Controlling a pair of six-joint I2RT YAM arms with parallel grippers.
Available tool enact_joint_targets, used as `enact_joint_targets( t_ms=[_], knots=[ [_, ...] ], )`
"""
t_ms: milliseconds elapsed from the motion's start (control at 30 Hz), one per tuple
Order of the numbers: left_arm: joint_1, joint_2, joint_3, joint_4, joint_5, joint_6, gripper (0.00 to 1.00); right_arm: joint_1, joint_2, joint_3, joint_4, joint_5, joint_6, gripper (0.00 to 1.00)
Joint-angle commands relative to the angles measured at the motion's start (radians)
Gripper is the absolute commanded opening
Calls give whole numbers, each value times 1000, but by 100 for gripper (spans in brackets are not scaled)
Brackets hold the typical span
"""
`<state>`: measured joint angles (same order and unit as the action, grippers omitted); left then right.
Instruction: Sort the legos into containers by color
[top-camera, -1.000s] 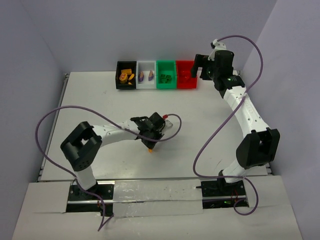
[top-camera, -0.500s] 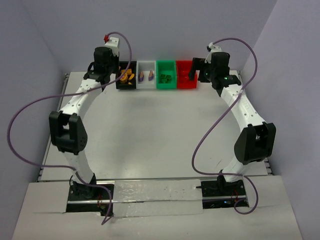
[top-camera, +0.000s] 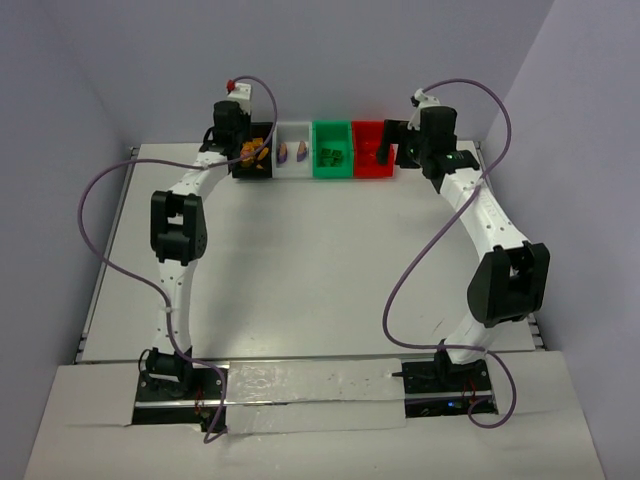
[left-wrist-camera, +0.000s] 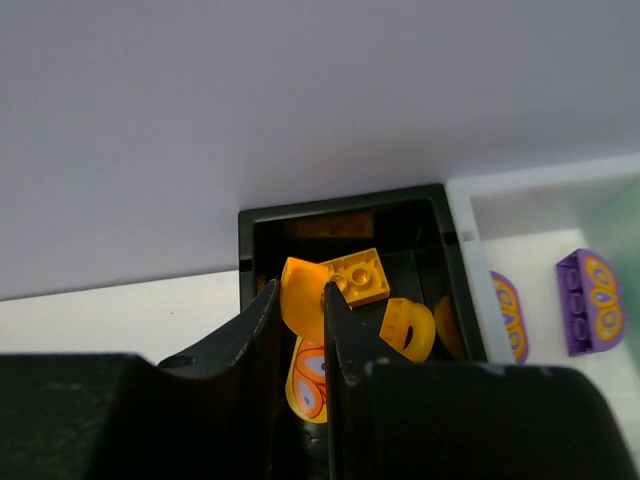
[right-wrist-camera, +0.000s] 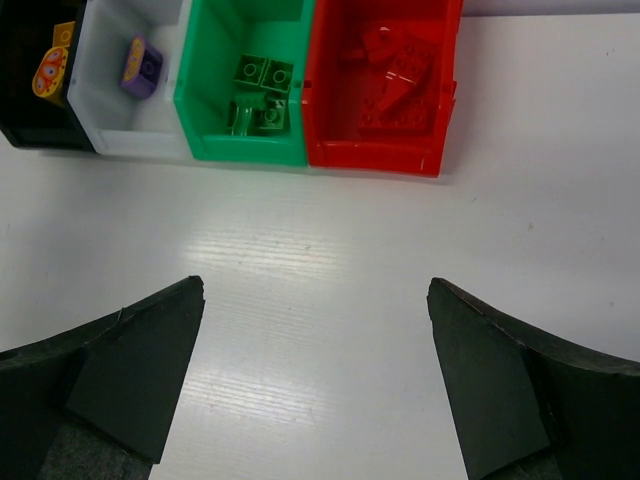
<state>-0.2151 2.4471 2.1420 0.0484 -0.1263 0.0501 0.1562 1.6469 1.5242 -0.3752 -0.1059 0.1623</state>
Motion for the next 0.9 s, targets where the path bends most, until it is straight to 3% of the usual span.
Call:
enact_joint_targets(
  t_ms=[0, 200, 333, 433, 600, 767, 867],
  knots=[
    [-1, 23, 68, 102, 10, 20, 13, -7, 24, 3, 6, 0, -9, 100],
    [-1, 39, 82, 89, 3, 10, 33, -7, 31, 15, 2, 5, -13, 100],
    [-1, 14, 128, 52, 3, -1, 74, -7, 29, 40, -26, 10, -22, 100],
    [-1, -25, 166, -17, -19, -1, 87, -7, 3, 45, -32, 24, -46, 100],
    [-1, -230, 42, -206, 5, -17, 99, -7, -68, 27, -51, 14, -88, 100],
    [-1, -533, -254, -412, 114, -51, 99, -7, -171, -63, -64, 35, -115, 100],
    [-6, -764, -520, -508, 171, -117, 99, -7, -262, -185, -53, 52, -115, 100]
  ],
)
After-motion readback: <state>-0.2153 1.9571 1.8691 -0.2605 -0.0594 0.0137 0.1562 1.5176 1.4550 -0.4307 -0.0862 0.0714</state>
